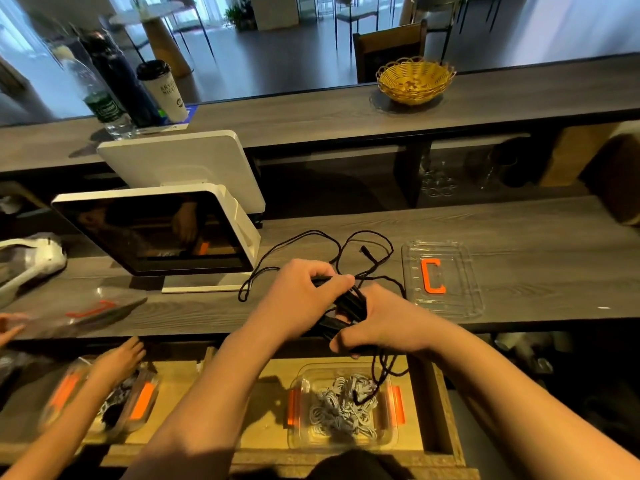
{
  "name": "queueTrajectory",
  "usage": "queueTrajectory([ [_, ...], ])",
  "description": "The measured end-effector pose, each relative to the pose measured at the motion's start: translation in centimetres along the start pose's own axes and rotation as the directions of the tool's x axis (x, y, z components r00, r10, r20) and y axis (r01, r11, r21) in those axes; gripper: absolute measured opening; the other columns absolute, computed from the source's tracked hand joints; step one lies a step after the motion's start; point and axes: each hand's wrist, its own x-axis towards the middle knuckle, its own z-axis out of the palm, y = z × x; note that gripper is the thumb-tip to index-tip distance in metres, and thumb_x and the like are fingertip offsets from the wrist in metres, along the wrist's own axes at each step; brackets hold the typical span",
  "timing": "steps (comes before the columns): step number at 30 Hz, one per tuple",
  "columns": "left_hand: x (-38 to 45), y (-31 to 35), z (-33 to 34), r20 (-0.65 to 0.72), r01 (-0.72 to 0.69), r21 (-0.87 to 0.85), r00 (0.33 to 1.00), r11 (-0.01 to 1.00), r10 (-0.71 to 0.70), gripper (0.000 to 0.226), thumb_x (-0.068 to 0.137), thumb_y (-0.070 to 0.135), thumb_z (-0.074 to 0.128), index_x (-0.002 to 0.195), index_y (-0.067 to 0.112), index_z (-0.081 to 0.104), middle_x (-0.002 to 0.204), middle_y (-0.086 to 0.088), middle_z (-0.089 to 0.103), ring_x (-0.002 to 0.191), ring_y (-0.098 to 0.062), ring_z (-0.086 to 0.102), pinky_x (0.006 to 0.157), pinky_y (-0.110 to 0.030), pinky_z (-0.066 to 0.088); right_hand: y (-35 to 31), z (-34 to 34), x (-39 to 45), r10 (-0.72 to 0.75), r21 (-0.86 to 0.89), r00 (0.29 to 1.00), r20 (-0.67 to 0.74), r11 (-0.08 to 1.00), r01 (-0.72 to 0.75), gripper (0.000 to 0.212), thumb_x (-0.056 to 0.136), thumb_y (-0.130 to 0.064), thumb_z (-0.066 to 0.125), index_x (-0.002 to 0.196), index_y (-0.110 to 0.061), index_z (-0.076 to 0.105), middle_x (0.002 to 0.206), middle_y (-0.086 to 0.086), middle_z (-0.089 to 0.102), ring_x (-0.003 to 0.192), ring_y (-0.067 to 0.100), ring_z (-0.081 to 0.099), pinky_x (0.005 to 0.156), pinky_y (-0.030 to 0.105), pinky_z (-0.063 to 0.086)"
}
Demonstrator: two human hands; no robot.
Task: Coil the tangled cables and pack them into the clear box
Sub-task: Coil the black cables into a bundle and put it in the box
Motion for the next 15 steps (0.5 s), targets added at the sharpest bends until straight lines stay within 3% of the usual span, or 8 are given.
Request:
queueTrajectory([
  [5,-0.1,0.0,0.5,0.086,0.057,0.064,0.994,0.996,-0.062,0.043,0.091,0.054,0.061,0.075,0.014,0.068,0.060,0.001,0.063,0.046,-0.005,0.054,0.045,-0.018,0.042,0.3,-0.2,-0.8,-0.011,-0.006,1.000,0.001,1.000,0.011,0.022,0.082,-0.006,0.075,0.100,-0.001,0.063,0.083,0.005,0.068,0.073,0.011,0.067,0.067,0.018,0.054],
  [8,0.1,0.1,0.4,0.042,0.021,0.042,0.999,0.999,-0.023,0.046,0.087,0.055,0.064,0.074,0.011,0.069,0.058,0.001,0.062,0.047,-0.006,0.053,0.045,-0.018,0.042,-0.2,-0.6,-0.9,-0.019,0.008,1.000,-0.011,1.000,0.019,0.026,0.084,-0.013,0.076,0.105,-0.009,0.063,0.090,0.002,0.070,0.076,0.007,0.068,0.068,0.019,0.054],
  [12,0.4,-0.5,0.2,-0.122,0.024,-0.212,0.991,0.977,-0.050,0.050,0.088,0.049,0.065,0.078,0.001,0.071,0.054,0.001,0.058,0.042,-0.009,0.050,0.040,-0.021,0.037,-0.4,-1.4,-1.0,-0.060,0.089,0.977,-0.205,0.993,0.079,0.041,0.090,-0.048,0.056,0.095,-0.009,0.067,0.079,0.004,0.069,0.067,0.016,0.064,0.062,0.024,0.050],
  [15,0.4,-1.3,0.3,-0.189,0.074,-0.444,0.966,0.893,-0.174,0.046,0.090,0.047,0.064,0.079,0.003,0.070,0.053,-0.002,0.056,0.037,-0.013,0.047,0.034,-0.022,0.032,0.2,-1.6,-1.1,-0.065,0.165,0.943,-0.326,0.978,0.124,0.040,0.094,-0.052,0.048,0.078,-0.019,0.066,0.062,0.000,0.050,0.053,0.014,0.040,0.051,0.024,0.031],
])
